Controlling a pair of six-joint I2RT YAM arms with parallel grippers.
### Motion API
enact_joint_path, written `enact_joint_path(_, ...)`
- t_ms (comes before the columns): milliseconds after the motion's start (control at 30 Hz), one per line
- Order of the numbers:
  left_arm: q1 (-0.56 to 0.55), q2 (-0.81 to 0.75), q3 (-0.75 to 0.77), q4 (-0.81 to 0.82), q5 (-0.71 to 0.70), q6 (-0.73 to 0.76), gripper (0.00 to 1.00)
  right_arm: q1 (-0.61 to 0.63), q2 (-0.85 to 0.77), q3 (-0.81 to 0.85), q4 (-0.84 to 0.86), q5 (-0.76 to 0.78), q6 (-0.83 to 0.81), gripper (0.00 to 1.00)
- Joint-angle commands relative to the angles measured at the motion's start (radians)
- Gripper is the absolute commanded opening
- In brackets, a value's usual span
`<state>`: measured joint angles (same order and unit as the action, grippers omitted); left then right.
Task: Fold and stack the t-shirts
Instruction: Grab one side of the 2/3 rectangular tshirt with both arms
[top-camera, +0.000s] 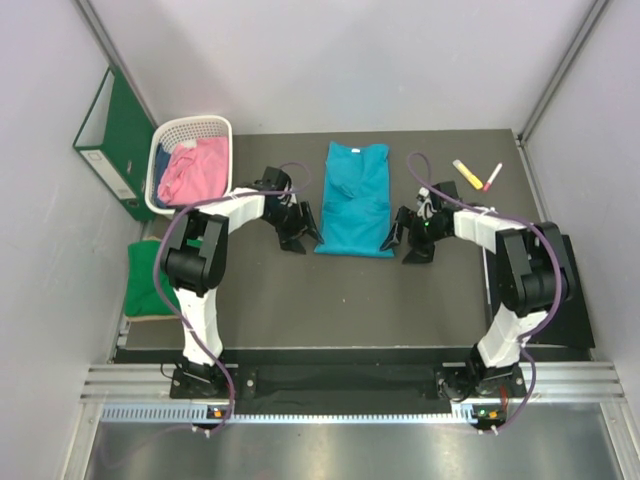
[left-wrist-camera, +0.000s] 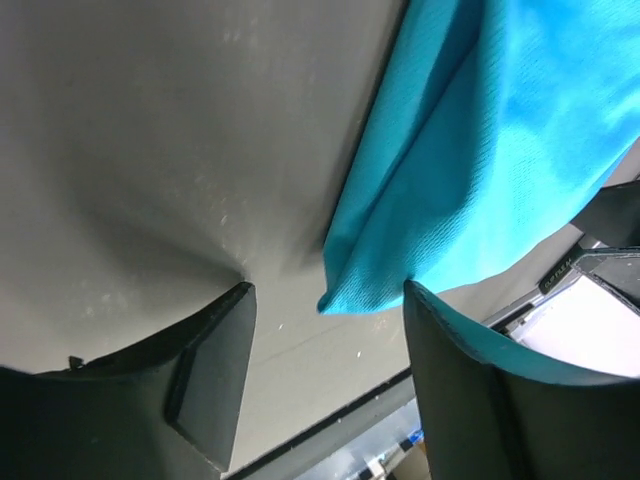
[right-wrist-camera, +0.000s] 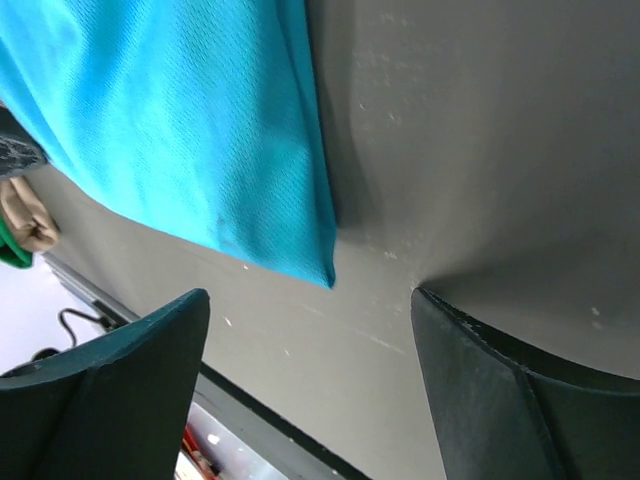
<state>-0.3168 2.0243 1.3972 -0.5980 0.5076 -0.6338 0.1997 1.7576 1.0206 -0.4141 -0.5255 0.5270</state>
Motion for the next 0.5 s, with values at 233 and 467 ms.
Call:
enact_joint_path(233,-0.062,0.019,0.006,0.119,0.003,-0.059,0.40,-0.002,0.131,0.010,0.152,-0.096,0.060,0.48)
enact_joint_path(467,-0.067,-0.005,0.006,0.080,-0.001,-0.053,0.00,-0.002,0.088,-0.011,0.107,-0.130,0.036,0.00)
